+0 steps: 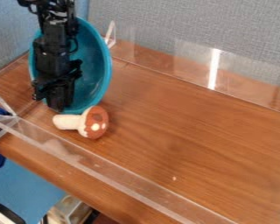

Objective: Remove the mushroom from inside the blue bowl and put it on the table

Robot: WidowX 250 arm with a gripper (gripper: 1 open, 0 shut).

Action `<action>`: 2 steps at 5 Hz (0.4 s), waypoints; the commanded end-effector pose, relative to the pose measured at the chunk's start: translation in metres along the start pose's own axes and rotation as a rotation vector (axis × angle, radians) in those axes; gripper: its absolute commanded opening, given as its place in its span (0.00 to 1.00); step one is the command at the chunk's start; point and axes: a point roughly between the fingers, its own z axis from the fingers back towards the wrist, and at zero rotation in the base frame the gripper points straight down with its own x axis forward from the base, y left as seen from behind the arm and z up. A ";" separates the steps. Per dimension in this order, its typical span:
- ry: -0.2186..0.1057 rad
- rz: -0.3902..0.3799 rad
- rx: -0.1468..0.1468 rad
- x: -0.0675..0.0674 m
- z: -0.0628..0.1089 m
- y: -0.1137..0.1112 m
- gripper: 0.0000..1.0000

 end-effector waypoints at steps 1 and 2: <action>-0.011 0.046 -0.039 0.006 0.022 0.001 0.00; -0.008 0.036 -0.041 0.011 0.017 -0.002 0.00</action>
